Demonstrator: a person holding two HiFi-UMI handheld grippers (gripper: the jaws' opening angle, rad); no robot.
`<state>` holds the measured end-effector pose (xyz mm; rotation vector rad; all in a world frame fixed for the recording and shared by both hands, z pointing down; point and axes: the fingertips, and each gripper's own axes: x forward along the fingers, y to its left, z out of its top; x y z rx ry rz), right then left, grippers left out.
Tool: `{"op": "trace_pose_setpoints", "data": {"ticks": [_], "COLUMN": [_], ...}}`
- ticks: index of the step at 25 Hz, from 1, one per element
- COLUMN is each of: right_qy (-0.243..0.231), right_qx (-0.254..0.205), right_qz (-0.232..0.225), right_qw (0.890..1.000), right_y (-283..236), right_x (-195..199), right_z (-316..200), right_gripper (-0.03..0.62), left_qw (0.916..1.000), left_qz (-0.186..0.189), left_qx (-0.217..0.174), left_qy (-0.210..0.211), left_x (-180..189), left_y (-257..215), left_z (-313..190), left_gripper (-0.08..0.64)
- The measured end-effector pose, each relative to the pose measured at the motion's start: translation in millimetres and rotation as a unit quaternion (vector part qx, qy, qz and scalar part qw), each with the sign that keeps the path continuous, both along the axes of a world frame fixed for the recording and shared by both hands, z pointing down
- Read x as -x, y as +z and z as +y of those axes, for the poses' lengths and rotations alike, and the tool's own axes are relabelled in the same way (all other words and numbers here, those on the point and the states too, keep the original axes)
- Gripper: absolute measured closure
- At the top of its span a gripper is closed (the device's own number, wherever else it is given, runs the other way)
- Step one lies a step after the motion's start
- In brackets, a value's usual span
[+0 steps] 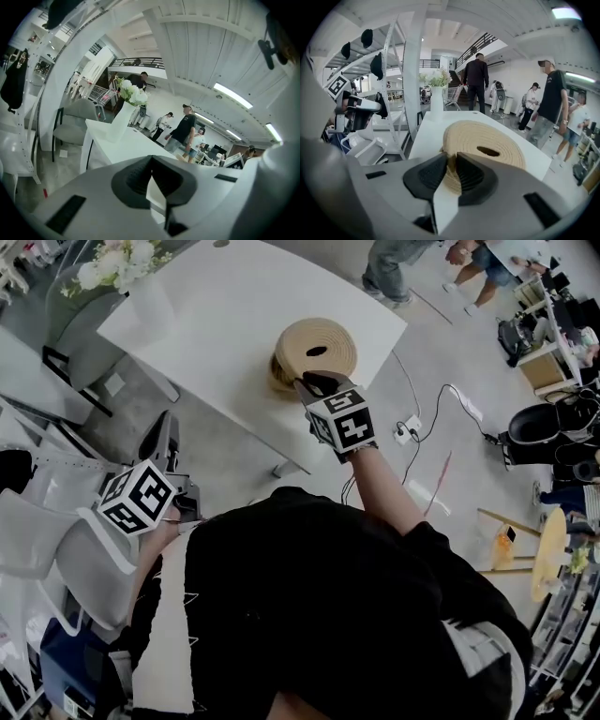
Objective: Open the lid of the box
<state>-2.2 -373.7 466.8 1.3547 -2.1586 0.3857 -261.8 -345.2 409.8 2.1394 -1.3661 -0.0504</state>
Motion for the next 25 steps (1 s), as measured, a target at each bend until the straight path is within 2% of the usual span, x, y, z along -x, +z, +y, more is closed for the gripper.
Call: {"op": "trace_pose_setpoints", "data": {"ticks": [3, 15, 25], "right_qy": [0.012, 0.047, 0.069], "right_qx": [-0.005, -0.018, -0.04], "right_qz": [-0.016, -0.088, -0.126], "right_qw": [1.0, 0.995, 0.989], "right_y": [-6, -33, -50], "right_x": [-1, -7, -15], "right_z": [0, -1, -6], "right_gripper": [0.522, 0.522, 0.522], "left_qw": [0.9999, 1.0, 1.0], "left_qz": [-0.009, 0.001, -0.001], "left_qx": [-0.005, 0.002, 0.001], "left_qy": [0.009, 0.008, -0.001], "left_x": [-2, -2, 0], "left_y": [-1, 1, 0], "left_z": [-1, -1, 0], "left_gripper": [0.549, 0.549, 0.549]}}
